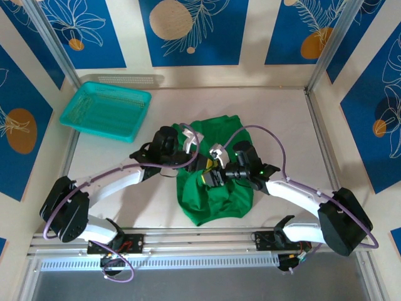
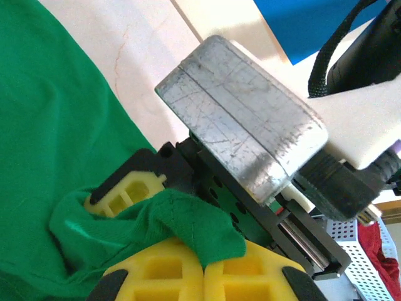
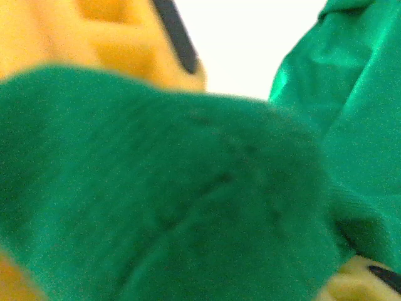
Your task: Fold the inside-out t-shirt
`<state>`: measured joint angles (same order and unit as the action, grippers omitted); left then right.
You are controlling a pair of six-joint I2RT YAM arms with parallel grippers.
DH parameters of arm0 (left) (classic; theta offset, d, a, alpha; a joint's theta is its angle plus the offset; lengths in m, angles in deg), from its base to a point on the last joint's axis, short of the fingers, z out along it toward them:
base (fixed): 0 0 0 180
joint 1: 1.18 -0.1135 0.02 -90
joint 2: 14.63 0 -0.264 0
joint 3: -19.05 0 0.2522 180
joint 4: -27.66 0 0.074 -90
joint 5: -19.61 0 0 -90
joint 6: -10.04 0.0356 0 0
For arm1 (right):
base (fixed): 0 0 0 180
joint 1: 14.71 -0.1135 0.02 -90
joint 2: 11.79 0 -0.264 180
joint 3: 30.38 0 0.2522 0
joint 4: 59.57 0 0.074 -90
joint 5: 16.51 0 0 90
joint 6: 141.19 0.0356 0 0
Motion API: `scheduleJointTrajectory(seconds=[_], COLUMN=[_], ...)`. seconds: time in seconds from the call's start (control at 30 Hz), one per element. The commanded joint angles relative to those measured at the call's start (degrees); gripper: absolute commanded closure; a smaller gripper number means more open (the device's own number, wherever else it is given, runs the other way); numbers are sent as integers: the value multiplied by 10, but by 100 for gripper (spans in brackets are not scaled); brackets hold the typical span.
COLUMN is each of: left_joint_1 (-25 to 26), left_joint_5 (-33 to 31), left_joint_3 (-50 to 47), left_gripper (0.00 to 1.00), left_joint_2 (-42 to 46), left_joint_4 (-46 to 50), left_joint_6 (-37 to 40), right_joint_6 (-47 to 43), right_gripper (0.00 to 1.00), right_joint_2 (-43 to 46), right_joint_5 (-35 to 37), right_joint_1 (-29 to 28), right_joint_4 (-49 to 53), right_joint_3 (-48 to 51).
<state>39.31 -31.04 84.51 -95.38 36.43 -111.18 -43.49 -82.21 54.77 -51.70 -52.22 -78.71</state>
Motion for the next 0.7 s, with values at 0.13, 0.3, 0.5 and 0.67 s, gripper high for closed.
scheduleJointTrajectory(seconds=[0.13, 0.3, 0.5, 0.67], left_joint_1=[-21, -35, -39, -40], left_joint_5=[10, -56, -72, -71], left_joint_3=[-2, -8, 2, 4], left_gripper=[100, 100, 100, 100], left_joint_2=[35, 56, 62, 65], left_joint_4=[21, 70, 95, 91], left_joint_6=[22, 64, 89, 85], right_joint_6=[-49, -59, -59, -58], right_gripper=[78, 80, 92, 100], right_joint_2=[26, 73, 100, 95], right_joint_5=[-42, -24, -89, -93], right_joint_1=[2, -6, -15, -49], right_joint_4=[57, 112, 131, 150], right_joint_3=[-1, 12, 27, 15])
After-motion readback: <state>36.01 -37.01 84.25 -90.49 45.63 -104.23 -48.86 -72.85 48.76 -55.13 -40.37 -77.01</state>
